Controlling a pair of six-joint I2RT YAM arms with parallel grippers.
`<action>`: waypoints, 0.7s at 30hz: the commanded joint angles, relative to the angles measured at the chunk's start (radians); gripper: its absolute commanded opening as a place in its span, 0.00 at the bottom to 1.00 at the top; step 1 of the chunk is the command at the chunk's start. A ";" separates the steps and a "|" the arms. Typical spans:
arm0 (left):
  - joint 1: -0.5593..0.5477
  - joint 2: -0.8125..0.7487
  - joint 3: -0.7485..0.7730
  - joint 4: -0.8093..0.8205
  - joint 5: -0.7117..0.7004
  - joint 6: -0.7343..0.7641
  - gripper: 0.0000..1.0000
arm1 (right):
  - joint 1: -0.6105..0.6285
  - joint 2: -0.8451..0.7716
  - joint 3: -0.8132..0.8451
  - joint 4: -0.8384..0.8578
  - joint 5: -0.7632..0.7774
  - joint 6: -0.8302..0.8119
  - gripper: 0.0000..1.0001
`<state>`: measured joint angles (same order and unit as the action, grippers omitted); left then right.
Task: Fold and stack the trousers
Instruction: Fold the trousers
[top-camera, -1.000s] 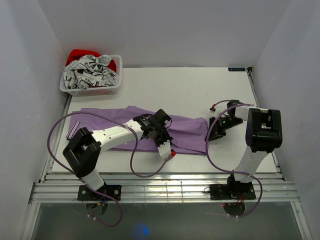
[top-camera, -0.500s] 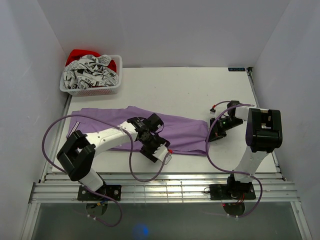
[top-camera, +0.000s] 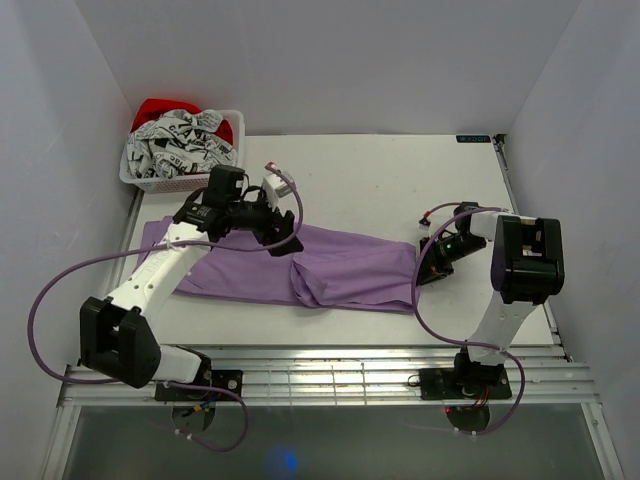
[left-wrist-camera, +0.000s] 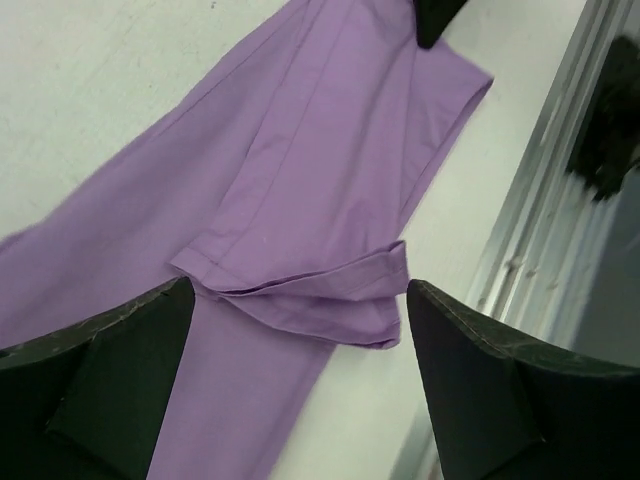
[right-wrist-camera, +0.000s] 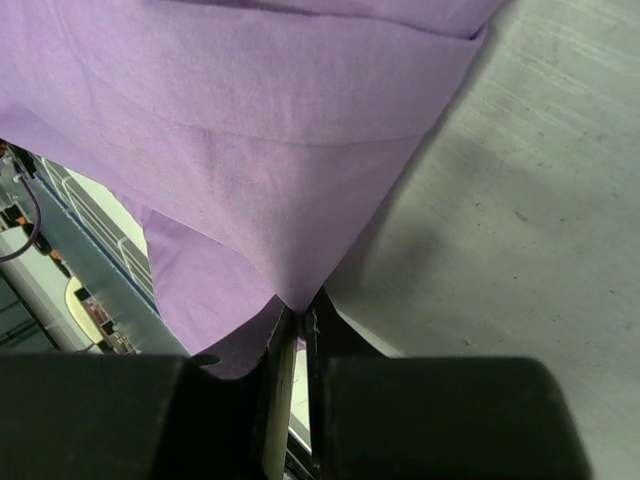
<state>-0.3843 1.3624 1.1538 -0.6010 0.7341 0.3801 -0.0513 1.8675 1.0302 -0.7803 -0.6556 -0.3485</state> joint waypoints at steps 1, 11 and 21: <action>0.028 0.036 -0.054 0.067 0.033 -0.462 0.98 | -0.005 0.022 0.022 0.007 0.093 -0.037 0.12; 0.047 0.149 -0.134 0.122 -0.142 -0.990 0.98 | -0.004 0.009 0.034 0.003 0.091 -0.029 0.12; 0.044 0.247 -0.232 0.216 -0.182 -1.145 0.81 | -0.004 0.018 0.031 0.009 0.086 -0.023 0.12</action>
<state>-0.3416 1.5848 0.9493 -0.4397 0.5575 -0.6781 -0.0513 1.8679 1.0447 -0.7933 -0.6308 -0.3481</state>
